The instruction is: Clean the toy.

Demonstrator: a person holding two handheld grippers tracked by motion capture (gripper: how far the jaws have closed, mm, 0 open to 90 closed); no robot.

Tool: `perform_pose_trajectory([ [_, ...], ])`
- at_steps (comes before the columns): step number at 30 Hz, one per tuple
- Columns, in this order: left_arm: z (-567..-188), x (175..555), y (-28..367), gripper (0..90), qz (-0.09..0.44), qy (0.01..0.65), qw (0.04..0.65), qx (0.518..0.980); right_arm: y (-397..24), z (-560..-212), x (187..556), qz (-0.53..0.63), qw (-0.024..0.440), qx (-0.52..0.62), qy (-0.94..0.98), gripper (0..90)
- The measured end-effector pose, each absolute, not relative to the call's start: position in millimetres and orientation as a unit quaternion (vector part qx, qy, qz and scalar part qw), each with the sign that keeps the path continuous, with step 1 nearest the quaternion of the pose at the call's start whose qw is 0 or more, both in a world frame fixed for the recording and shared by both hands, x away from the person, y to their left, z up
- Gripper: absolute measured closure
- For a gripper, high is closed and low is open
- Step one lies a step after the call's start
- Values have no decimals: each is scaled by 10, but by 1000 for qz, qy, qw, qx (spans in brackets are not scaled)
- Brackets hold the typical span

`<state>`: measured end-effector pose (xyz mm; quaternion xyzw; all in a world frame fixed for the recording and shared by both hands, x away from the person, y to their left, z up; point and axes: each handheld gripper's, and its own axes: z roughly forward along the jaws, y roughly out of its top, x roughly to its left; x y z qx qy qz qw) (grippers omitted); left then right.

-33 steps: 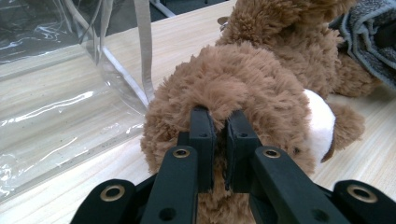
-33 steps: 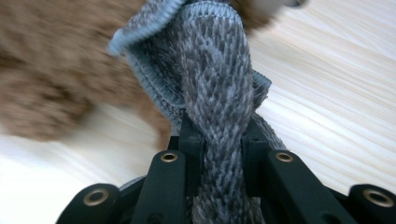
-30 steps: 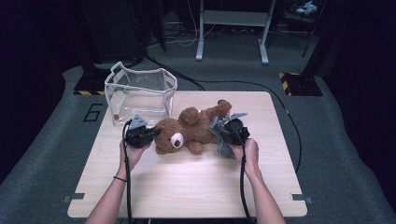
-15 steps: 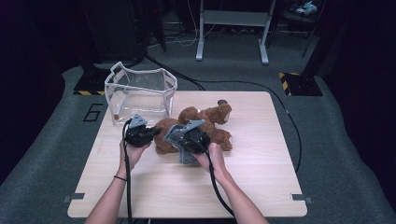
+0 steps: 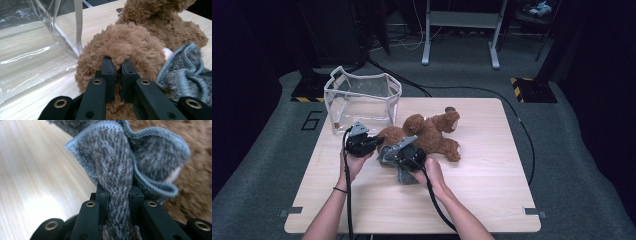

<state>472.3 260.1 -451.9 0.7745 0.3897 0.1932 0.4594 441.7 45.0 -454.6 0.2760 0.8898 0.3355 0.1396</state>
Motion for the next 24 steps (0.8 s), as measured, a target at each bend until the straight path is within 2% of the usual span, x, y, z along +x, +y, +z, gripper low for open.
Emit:
perform_pose_trajectory([
  [7,-4518,4745,2625,838,191,387,456,778,82,-4482,4517,319,162,313,880,760],
  [18,-4520,4757,2629,838,193,385,454,780,-611,-4563,4801,295,187,392,851,761],
  [24,-4524,4769,2631,837,194,386,454,779,-1061,-4638,4860,280,186,450,827,761],
])
